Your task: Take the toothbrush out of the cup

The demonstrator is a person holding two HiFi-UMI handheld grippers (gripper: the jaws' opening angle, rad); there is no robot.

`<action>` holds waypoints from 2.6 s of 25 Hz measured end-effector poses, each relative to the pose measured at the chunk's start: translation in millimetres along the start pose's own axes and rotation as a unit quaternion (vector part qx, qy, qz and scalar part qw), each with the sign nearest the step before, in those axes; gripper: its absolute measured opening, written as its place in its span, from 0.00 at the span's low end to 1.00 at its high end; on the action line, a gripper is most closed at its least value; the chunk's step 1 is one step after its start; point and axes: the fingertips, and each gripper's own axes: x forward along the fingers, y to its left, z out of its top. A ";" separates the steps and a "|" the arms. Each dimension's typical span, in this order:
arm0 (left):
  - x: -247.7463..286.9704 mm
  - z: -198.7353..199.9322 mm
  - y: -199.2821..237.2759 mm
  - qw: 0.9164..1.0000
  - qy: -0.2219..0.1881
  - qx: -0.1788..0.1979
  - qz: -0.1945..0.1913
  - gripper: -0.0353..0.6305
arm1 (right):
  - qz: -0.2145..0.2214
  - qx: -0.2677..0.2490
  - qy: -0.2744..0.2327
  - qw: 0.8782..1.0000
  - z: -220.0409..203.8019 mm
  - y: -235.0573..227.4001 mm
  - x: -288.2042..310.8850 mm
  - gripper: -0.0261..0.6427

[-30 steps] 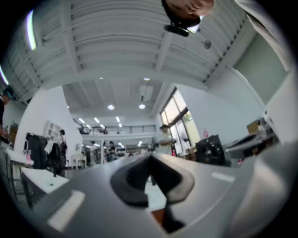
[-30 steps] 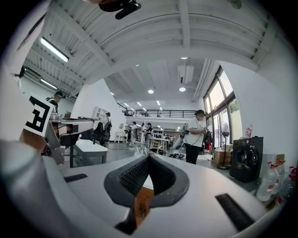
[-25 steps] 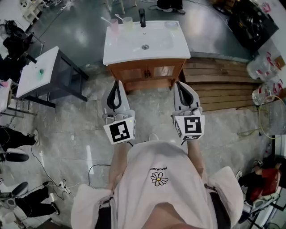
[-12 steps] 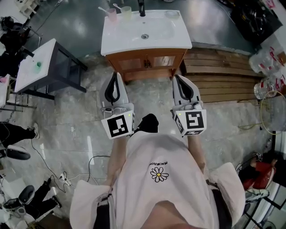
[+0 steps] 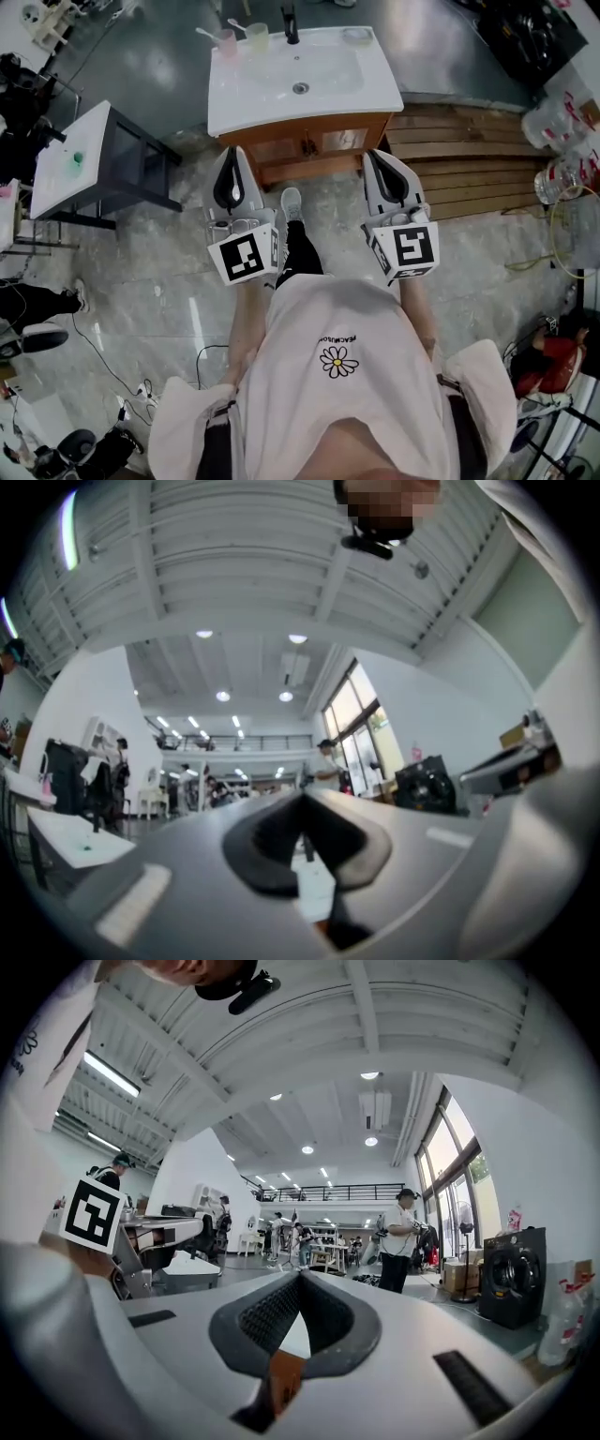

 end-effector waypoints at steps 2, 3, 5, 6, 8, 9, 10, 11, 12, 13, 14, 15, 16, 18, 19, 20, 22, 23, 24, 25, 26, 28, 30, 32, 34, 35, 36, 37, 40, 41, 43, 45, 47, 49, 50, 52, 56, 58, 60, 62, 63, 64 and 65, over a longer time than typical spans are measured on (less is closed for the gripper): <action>22.0 -2.7 5.4 1.000 -0.005 -0.002 -0.003 0.06 | -0.005 -0.006 -0.009 1.000 5.9 -8.1 18.5 0.04; 34.2 -3.0 9.3 1.000 -0.008 -0.002 -0.004 0.06 | -0.006 -0.008 -0.012 1.000 8.8 -11.7 29.2 0.04; 60.8 -4.8 18.2 1.000 -0.011 -0.006 -0.007 0.06 | -0.008 -0.010 -0.013 1.000 11.2 -19.2 54.2 0.04; 74.5 -6.5 23.2 1.000 -0.012 -0.009 -0.009 0.06 | -0.009 -0.010 -0.011 1.000 11.4 -22.7 68.5 0.04; 101.8 -11.3 35.4 1.000 -0.011 -0.016 -0.014 0.06 | -0.009 -0.007 -0.008 1.000 12.2 -27.2 100.4 0.04; 115.7 -14.1 42.2 1.000 -0.011 -0.019 -0.017 0.06 | -0.008 -0.005 -0.007 1.000 13.0 -28.3 117.4 0.04; 130.0 -16.8 49.2 1.000 -0.010 -0.021 -0.020 0.06 | -0.006 -0.003 -0.006 1.000 14.1 -29.0 134.8 0.04; 144.8 -19.2 56.2 0.999 -0.010 -0.024 -0.023 0.06 | -0.005 -0.001 -0.006 1.000 15.4 -29.5 152.6 0.04; 160.4 -21.4 63.6 0.999 -0.011 -0.026 -0.025 0.06 | -0.004 -0.001 -0.006 1.000 17.0 -30.0 171.2 0.04; 176.3 -24.1 71.3 0.999 -0.013 -0.029 -0.026 0.06 | -0.002 -0.001 -0.007 1.000 18.6 -30.4 190.8 0.04; 191.6 -28.4 79.4 0.999 -0.013 -0.030 -0.028 0.06 | 0.001 0.000 -0.007 1.000 19.9 -30.3 210.9 0.04; 205.1 -34.0 87.4 0.999 -0.011 -0.030 -0.030 0.06 | 0.004 0.002 -0.007 1.000 20.5 -29.0 230.8 0.04; 217.4 -39.5 95.0 0.999 -0.009 -0.032 -0.031 0.06 | 0.009 0.006 -0.006 1.000 20.6 -26.7 250.1 0.04; 244.2 -44.1 108.9 0.999 -0.014 -0.033 -0.031 0.06 | 0.019 0.013 -0.002 1.000 21.8 -23.2 289.8 0.04; 259.3 -43.4 115.4 0.999 -0.021 -0.034 -0.028 0.06 | 0.023 0.015 0.001 1.000 23.0 -22.9 310.4 0.04; 273.6 -43.7 121.7 0.999 -0.025 -0.035 -0.025 0.06 | 0.025 0.014 0.005 1.000 23.7 -22.8 330.3 0.04; 297.2 -51.6 134.6 0.999 -0.019 -0.040 -0.027 0.06 | 0.026 0.009 0.011 1.000 23.5 -20.1 365.1 0.04; 306.5 -57.5 141.3 0.999 -0.014 -0.043 -0.029 0.06 | 0.029 0.008 0.012 0.999 22.9 -17.2 379.1 0.04; 314.6 -63.7 148.0 0.999 -0.010 -0.044 -0.030 0.06 | 0.032 0.009 0.012 0.999 22.0 -14.3 391.0 0.04; 321.7 -69.8 154.4 0.999 -0.006 -0.044 -0.029 0.06 | 0.037 0.011 0.011 0.999 20.9 -11.9 401.3 0.04; 327.9 -75.3 160.4 0.999 -0.003 -0.045 -0.026 0.06 | 0.040 0.012 0.012 0.999 19.9 -10.4 410.3 0.04; 337.3 -84.4 169.6 0.998 0.002 -0.053 -0.020 0.06 | 0.044 0.010 0.016 0.999 16.5 -9.8 424.2 0.04; 343.6 -92.4 173.7 0.998 0.008 -0.061 -0.014 0.06 | 0.046 0.001 0.027 0.999 9.9 -11.4 434.3 0.04; 350.4 -100.1 175.2 0.998 0.017 -0.059 -0.010 0.06 | 0.048 -0.014 0.037 0.998 4.2 -13.9 445.1 0.04; 358.0 -105.8 175.1 0.998 0.024 -0.054 -0.007 0.06 | 0.052 -0.025 0.037 0.998 2.8 -17.2 455.2 0.04; 361.5 -107.1 174.8 0.998 0.027 -0.053 -0.005 0.06 | 0.055 -0.026 0.033 0.998 4.0 -19.2 459.3 0.04; 364.8 -107.2 174.8 0.998 0.027 -0.053 -0.002 0.06 | 0.059 -0.027 0.027 0.998 5.9 -21.3 462.8 0.04; 367.8 -106.5 175.0 0.998 0.026 -0.053 0.002 0.06 | 0.063 -0.026 0.019 0.997 8.1 -23.3 465.7 0.04; 373.1 -103.5 175.6 0.998 0.021 -0.052 0.020 0.06 | 0.076 -0.024 0.006 0.997 10.2 -27.7 469.3 0.04; 372.6 -103.3 175.7 0.998 0.023 -0.051 0.025 0.06 | 0.079 -0.023 0.006 0.997 8.8 -28.1 468.1 0.04; 372.3 -104.0 176.7 0.998 0.026 -0.046 0.030 0.06 | 0.084 -0.017 0.008 0.996 6.3 -28.8 466.8 0.04; 374.0 -104.6 178.9 0.998 0.027 -0.045 0.035 0.06 | 0.090 -0.013 0.014 0.996 2.9 -29.0 468.6 0.04; 373.3 -106.4 182.0 0.998 0.030 -0.046 0.039 0.06 | 0.096 -0.007 0.021 0.995 -1.1 -26.6 470.1 0.04; 372.9 -109.6 184.9 0.997 0.034 -0.046 0.042 0.06 | 0.103 0.010 0.020 0.994 -1.5 -25.2 472.8 0.04; 373.0 -111.4 186.2 0.997 0.036 -0.046 0.043 0.06 | 0.108 0.025 0.017 0.994 0.9 -25.0 475.5 0.04; 373.7 -113.4 188.8 0.997 0.040 -0.045 0.046 0.06 | 0.123 0.045 0.011 0.991 10.0 -23.9 485.6 0.04; 374.9 -111.8 191.2 0.997 0.039 -0.046 0.050 0.06 | 0.178 0.027 0.028 0.983 17.8 -12.2 520.9 0.22; 374.6 -111.0 191.3 0.997 0.038 -0.046 0.051 0.06 | 0.202 0.027 0.048 0.978 10.6 -6.0 541.9 0.23; 373.0 -110.5 191.2 0.997 0.039 -0.044 0.051 0.06 | 0.224 0.031 0.083 0.970 -4.9 1.2 561.2 0.31; 370.7 -111.1 192.0 0.997 0.040 -0.042 0.053 0.06 | 0.240 0.016 0.120 0.963 -25.5 6.9 577.5 0.33; 369.4 -112.0 193.0 0.997 0.042 -0.042 0.056 0.06 | 0.243 0.001 0.137 0.960 -36.8 9.0 584.4 0.33; 367.9 -113.1 194.5 0.996 0.043 -0.043 0.059 0.06 | 0.245 -0.015 0.152 0.957 -48.5 11.0 590.4 0.33; 366.2 -114.4 196.2 0.996 0.045 -0.043 0.063 0.06 | 0.247 -0.030 0.168 0.954 -60.3 13.3 595.4 0.33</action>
